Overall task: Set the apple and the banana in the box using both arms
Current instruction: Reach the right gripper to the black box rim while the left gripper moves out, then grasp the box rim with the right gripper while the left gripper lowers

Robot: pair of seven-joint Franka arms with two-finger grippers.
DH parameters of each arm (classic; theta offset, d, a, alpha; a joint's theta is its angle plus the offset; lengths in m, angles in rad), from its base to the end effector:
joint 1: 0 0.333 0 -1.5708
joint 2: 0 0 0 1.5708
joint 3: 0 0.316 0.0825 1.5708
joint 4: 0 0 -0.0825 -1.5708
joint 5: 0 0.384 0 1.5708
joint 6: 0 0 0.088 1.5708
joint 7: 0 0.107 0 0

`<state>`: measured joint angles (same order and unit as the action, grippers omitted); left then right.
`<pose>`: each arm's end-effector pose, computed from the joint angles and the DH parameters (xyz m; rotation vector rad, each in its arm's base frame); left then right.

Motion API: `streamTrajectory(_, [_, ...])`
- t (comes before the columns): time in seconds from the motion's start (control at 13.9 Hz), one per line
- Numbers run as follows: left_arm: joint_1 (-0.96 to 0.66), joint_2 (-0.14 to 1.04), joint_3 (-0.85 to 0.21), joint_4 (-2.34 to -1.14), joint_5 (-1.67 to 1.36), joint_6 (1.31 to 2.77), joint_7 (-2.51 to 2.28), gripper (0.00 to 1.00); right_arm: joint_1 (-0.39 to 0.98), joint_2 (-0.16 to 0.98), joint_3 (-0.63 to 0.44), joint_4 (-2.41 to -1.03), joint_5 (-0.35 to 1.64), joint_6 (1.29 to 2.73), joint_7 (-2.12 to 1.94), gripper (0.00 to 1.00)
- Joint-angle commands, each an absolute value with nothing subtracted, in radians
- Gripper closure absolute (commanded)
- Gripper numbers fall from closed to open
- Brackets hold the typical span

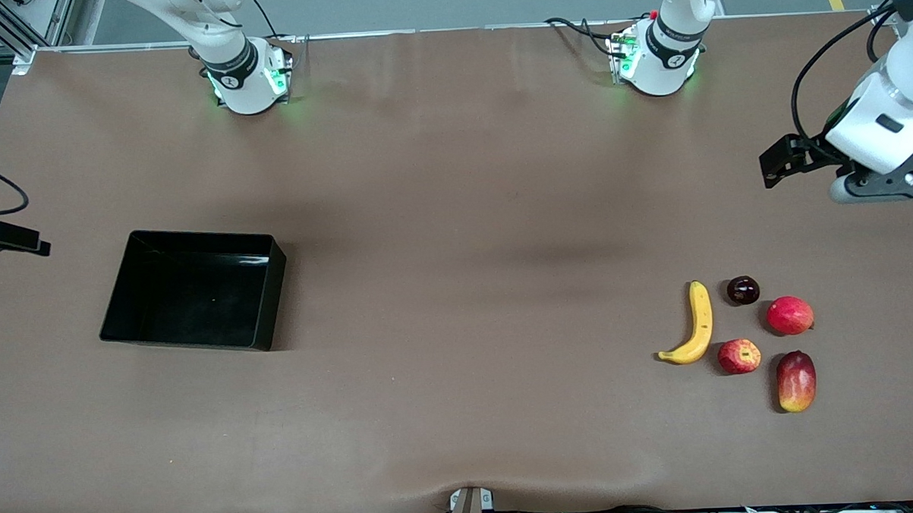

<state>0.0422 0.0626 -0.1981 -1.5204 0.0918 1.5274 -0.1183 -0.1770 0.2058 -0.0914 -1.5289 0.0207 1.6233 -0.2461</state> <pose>0.5639 -0.0747 0.6103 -3.0542 0.0551 0.0657 0.5929 -0.1559 0.5285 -3.1071 0.0367 0.1655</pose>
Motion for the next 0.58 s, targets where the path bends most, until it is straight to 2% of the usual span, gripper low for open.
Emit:
streamTrajectory(0.0, [0.038,0.095,-0.203,-1.508,0.109,1.525,-0.11,0.0,-0.198,0.297,-0.077,-1.525,0.021,1.612,-0.253,0.0])
streamTrajectory(0.29, [0.052,0.138,-0.201,-1.514,0.109,1.575,-0.11,0.0,-0.196,0.394,-0.075,-1.586,0.028,1.735,-0.253,0.0])
streamTrajectory(0.5, [0.052,0.189,-0.198,-1.522,0.109,1.626,-0.126,0.0,-0.206,0.437,-0.077,-1.672,0.0,1.891,-0.259,0.0])
